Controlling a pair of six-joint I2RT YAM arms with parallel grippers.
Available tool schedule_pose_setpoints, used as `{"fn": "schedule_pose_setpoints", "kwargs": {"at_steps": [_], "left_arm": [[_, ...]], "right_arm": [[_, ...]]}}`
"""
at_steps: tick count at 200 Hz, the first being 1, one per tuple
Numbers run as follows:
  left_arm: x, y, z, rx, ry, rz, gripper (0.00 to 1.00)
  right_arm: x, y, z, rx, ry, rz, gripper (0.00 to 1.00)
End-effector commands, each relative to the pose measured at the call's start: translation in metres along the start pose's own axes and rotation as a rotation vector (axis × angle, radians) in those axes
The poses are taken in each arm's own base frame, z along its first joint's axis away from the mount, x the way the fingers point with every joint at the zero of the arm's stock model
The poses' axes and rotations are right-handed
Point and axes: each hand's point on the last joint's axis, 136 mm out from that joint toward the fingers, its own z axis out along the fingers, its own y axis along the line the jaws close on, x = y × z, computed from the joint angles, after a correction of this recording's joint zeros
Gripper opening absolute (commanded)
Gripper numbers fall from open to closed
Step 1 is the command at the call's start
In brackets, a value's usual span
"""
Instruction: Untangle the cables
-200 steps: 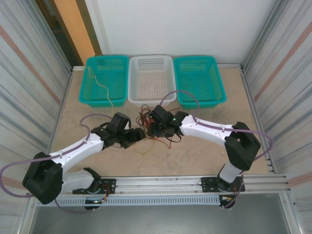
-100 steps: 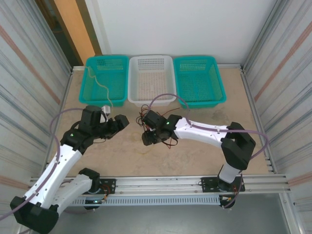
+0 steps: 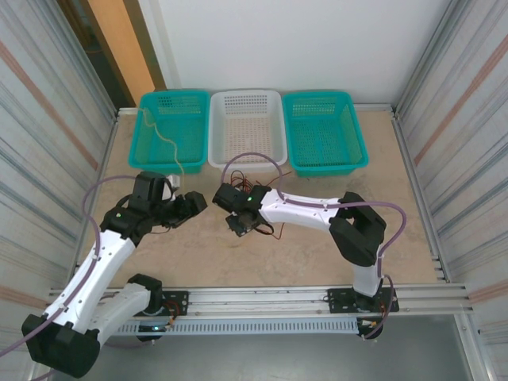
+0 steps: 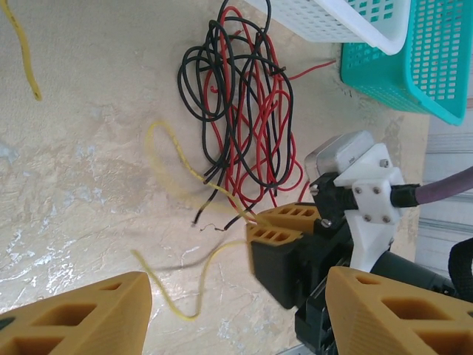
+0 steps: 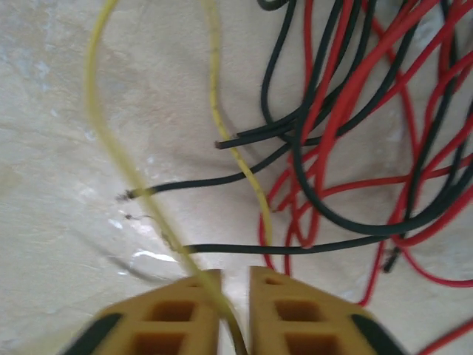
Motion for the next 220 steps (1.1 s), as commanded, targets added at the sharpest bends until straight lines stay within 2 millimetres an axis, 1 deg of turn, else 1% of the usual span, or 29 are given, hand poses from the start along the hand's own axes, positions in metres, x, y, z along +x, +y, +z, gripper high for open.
{"fn": "schedule_pose_setpoints", "kwargs": {"at_steps": [1, 12, 35, 50, 63, 78, 87, 99, 116, 132, 148, 155, 158, 168, 182, 200, 220], "left_arm": [[-0.001, -0.006, 0.001, 0.043, -0.006, 0.066, 0.63], [-0.003, -0.012, -0.001, 0.067, -0.013, 0.092, 0.62], [-0.010, -0.032, -0.010, 0.148, -0.047, 0.142, 0.59], [-0.019, -0.053, -0.019, 0.220, -0.082, 0.186, 0.55], [-0.028, -0.073, -0.029, 0.271, -0.104, 0.229, 0.53], [-0.035, -0.097, -0.037, 0.343, -0.125, 0.271, 0.52], [-0.036, -0.110, -0.039, 0.388, -0.138, 0.291, 0.48], [-0.035, -0.125, -0.039, 0.437, -0.162, 0.313, 0.48], [-0.028, -0.147, -0.038, 0.521, -0.180, 0.359, 0.48], [-0.021, -0.165, -0.038, 0.575, -0.188, 0.408, 0.51], [-0.022, -0.176, -0.037, 0.607, -0.207, 0.426, 0.57], [-0.025, -0.181, -0.037, 0.628, -0.210, 0.422, 0.58], [-0.026, -0.184, -0.036, 0.637, -0.212, 0.418, 0.59], [-0.028, -0.192, -0.035, 0.669, -0.205, 0.417, 0.59], [-0.028, -0.203, -0.031, 0.710, -0.192, 0.415, 0.59], [-0.025, -0.213, -0.025, 0.734, -0.196, 0.421, 0.59], [-0.021, -0.226, -0.026, 0.797, -0.208, 0.426, 0.59]], "right_arm": [[-0.005, -0.019, -0.029, 0.086, -0.057, -0.030, 0.00], [-0.009, -0.025, -0.050, 0.084, -0.108, -0.018, 0.00], [-0.018, -0.030, -0.110, -0.004, -0.259, 0.000, 0.00], [-0.023, -0.032, -0.149, -0.083, -0.364, 0.008, 0.00], [-0.025, -0.038, -0.179, -0.123, -0.439, 0.020, 0.00], [-0.027, -0.050, -0.205, -0.159, -0.502, 0.052, 0.00], [-0.028, -0.057, -0.217, -0.196, -0.533, 0.077, 0.00], [-0.030, -0.063, -0.232, -0.248, -0.572, 0.105, 0.00], [-0.030, -0.068, -0.251, -0.321, -0.635, 0.142, 0.00], [-0.030, -0.071, -0.267, -0.419, -0.681, 0.184, 0.00], [-0.029, -0.070, -0.284, -0.526, -0.726, 0.210, 0.00], [-0.029, -0.068, -0.285, -0.559, -0.728, 0.216, 0.00], [-0.027, -0.070, -0.295, -0.579, -0.757, 0.216, 0.00], [-0.026, -0.069, -0.304, -0.620, -0.778, 0.225, 0.00], [-0.027, -0.067, -0.311, -0.672, -0.794, 0.232, 0.00], [-0.030, -0.062, -0.313, -0.712, -0.789, 0.238, 0.00], [-0.032, -0.058, -0.315, -0.749, -0.794, 0.243, 0.00]]}}
